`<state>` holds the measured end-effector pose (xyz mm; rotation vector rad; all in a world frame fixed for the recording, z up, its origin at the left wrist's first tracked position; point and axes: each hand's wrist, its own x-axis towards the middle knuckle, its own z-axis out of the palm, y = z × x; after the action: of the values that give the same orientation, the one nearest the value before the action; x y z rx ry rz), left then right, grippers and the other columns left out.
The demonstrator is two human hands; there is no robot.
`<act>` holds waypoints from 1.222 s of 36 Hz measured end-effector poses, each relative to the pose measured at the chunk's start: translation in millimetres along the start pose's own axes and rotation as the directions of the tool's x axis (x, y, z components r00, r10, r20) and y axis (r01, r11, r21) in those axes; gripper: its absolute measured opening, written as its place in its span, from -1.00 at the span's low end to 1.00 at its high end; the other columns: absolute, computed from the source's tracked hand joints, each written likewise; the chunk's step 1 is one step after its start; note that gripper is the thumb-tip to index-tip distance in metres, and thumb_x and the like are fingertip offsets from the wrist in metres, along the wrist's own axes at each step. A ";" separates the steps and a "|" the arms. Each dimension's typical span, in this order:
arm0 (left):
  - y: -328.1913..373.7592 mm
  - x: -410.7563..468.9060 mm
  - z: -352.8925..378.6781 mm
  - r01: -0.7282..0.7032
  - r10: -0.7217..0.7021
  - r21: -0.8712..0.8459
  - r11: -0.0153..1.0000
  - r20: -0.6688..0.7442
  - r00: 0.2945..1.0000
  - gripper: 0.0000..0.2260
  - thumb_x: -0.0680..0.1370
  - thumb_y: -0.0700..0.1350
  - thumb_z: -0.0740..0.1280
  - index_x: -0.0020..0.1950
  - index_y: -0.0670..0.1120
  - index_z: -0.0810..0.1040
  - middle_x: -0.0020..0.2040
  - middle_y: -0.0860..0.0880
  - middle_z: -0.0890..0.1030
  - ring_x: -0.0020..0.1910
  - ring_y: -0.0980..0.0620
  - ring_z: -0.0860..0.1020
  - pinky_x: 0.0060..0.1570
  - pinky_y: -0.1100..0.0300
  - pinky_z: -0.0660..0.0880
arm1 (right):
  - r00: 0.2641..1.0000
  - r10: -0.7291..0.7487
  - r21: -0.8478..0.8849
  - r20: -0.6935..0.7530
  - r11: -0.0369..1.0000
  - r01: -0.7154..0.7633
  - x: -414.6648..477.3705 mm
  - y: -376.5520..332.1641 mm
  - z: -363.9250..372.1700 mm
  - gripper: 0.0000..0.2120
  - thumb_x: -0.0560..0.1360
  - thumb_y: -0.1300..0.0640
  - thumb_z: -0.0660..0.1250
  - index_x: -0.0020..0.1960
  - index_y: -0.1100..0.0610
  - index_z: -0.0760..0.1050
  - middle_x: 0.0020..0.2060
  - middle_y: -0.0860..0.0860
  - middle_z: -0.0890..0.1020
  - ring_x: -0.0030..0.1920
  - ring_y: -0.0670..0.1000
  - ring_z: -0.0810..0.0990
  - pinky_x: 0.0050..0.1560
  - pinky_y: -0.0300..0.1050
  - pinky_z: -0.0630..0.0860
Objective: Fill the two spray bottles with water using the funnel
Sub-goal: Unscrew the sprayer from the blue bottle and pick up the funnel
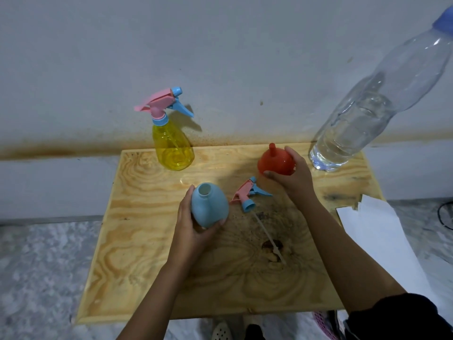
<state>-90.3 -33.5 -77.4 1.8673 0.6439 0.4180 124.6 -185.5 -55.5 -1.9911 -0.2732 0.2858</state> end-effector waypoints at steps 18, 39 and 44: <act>28.0 8.3 -10.2 -0.005 0.009 -0.062 0.998 0.060 0.998 -0.26 0.28 0.22 0.45 0.38 0.02 0.33 0.27 0.06 0.45 0.23 0.13 0.46 0.10 0.15 0.53 | 0.807 -0.561 -0.157 0.184 0.794 0.588 -75.7 -82.6 15.2 -0.25 0.18 0.42 0.50 0.34 0.25 0.38 0.30 0.18 0.40 0.30 0.10 0.40 0.20 -0.26 0.35; 25.3 8.2 -13.1 -0.063 0.069 -0.069 0.996 0.099 0.993 -0.42 0.37 0.00 0.49 0.31 0.14 0.33 0.22 0.05 0.45 0.17 0.13 0.46 -0.10 0.45 0.46 | 0.626 -0.692 -0.315 0.358 0.542 0.779 -88.0 -94.8 28.9 -0.40 0.40 0.48 0.24 0.42 0.31 0.26 0.43 0.23 0.27 0.38 0.17 0.34 0.29 0.02 0.44; 21.2 8.7 -13.5 -0.050 0.059 -0.083 0.995 0.108 0.992 -0.40 0.35 0.05 0.48 0.31 0.19 0.30 0.24 0.07 0.44 0.18 0.12 0.46 0.02 0.25 0.53 | 0.633 -0.673 -0.330 0.381 0.541 0.774 -85.8 -91.5 33.9 -0.37 0.41 0.48 0.25 0.44 0.25 0.24 0.45 0.17 0.25 0.39 0.14 0.33 0.27 0.05 0.46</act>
<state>-85.9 -24.3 -52.8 1.8215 0.4957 0.3678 26.7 -145.6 20.1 -2.1049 -1.4064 -0.1457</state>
